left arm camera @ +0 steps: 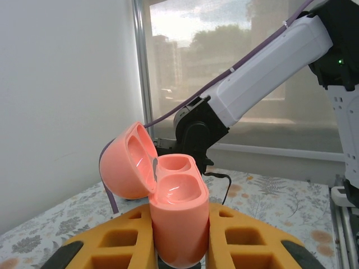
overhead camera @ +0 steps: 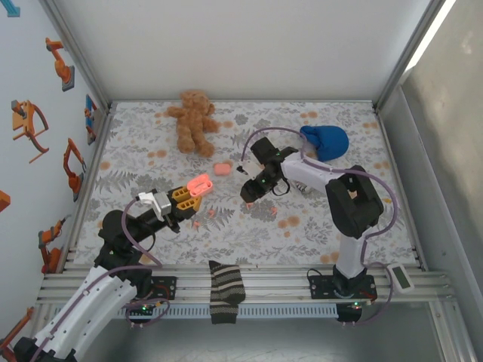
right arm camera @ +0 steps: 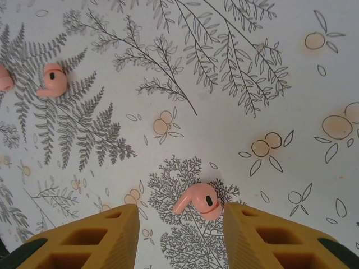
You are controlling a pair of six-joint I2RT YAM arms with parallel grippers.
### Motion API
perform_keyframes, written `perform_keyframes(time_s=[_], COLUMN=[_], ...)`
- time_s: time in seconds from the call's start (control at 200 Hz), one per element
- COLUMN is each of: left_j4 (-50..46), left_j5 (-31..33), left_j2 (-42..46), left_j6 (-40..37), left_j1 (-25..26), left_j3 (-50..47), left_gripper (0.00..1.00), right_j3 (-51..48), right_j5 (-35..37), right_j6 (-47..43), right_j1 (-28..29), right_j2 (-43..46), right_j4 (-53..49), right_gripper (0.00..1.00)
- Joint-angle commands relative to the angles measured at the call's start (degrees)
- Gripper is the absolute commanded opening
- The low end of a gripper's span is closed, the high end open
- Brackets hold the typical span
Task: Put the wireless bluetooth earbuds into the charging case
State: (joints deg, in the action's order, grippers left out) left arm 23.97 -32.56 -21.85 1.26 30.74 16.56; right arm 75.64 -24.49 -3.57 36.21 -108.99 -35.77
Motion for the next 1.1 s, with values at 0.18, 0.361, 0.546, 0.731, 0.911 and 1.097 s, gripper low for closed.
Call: perform_keyframes(time_s=[0.18,0.361,0.546,0.731,0.911,1.097], left_j4=[-0.67,-1.02,-1.50,-1.70,-1.73,-1.73], left_j5=[0.21,0.21,0.65,1.09,1.19,1.35], left_j2=[0.76,0.75,1.03,1.25,1.20,0.82], left_j6=[-1.89,-2.22,-2.38,-2.55,-2.48,-2.61], left_j1=[0.29,0.31,0.34,0.33,0.29,0.31], left_j3=[1.24,1.40,1.37,1.30,1.29,1.38], left_gripper=[0.02,0.02,0.02,0.02,0.02,0.02], right_j3=[5.02,5.90,6.45,6.81,6.71,5.76], right_j5=[2.67,2.85,2.92,3.12,3.39,4.26], right_j6=[-3.62,-4.26,-4.68,-4.64,-4.70,-5.09], right_j1=[0.88,1.27,1.93,2.56,2.81,2.91], right_j2=[-4.64,-5.77,-7.08,-8.16,-8.44,-7.42], right_j4=[-4.64,-5.49,-5.80,-5.80,-6.32,-7.16], right_gripper=[0.43,0.43,0.42,0.42,0.41,0.41])
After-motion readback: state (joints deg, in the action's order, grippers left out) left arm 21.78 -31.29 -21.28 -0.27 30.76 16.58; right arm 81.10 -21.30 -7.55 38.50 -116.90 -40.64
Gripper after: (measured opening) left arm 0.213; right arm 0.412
